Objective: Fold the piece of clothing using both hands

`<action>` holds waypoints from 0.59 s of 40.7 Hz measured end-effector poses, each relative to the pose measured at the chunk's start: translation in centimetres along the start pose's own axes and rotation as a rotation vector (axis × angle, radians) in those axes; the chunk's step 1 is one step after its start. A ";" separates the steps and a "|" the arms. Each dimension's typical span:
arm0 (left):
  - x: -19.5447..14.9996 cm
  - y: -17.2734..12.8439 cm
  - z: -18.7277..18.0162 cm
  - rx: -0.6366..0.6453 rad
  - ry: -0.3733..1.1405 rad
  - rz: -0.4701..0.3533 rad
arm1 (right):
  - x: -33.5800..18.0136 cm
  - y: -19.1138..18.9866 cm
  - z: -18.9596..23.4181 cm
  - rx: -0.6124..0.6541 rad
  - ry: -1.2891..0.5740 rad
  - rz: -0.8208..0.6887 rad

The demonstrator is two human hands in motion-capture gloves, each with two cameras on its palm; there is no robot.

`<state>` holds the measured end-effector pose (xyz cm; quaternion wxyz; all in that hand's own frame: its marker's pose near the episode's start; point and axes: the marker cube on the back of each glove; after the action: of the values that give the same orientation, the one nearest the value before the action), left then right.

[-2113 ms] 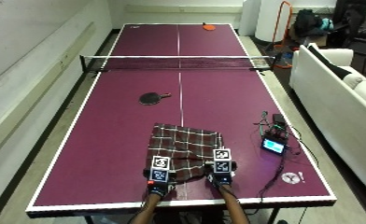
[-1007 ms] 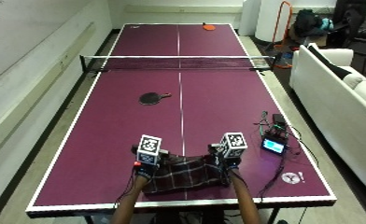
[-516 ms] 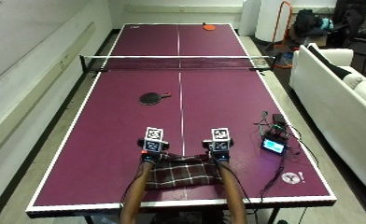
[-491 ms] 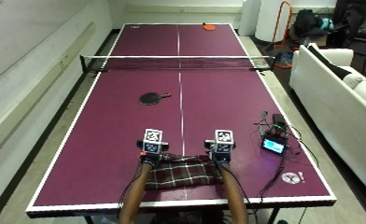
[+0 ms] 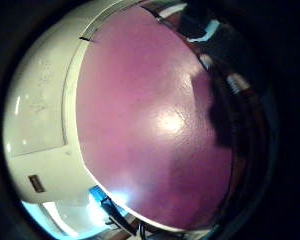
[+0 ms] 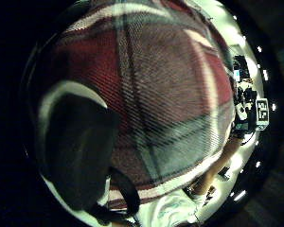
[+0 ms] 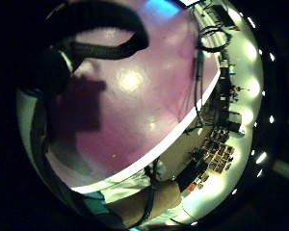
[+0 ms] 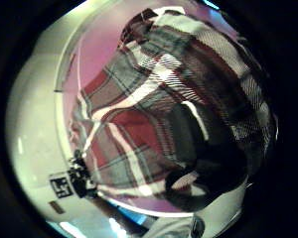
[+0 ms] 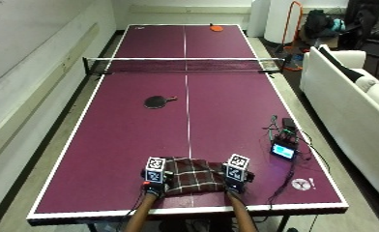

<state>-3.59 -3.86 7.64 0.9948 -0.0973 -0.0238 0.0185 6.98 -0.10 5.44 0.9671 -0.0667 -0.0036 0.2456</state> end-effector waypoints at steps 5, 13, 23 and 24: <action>1.0 -0.9 0.8 0.054 0.023 0.009 | -0.7 -0.8 0.1 0.139 0.101 0.022; 4.4 -2.1 0.6 0.002 0.040 0.032 | 1.8 -3.2 -2.6 0.102 -0.024 0.106; 4.5 -2.9 -0.9 0.049 0.145 0.025 | -4.0 -9.5 -3.9 0.253 -0.369 -0.091; 4.2 -2.6 -1.1 0.026 0.175 0.011 | -5.2 -9.0 -4.4 0.267 -0.370 -0.124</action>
<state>0.77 -6.39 7.29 0.9941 -0.0857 0.0641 0.0159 6.85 -10.96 2.35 0.9634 0.1081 -0.1525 0.1923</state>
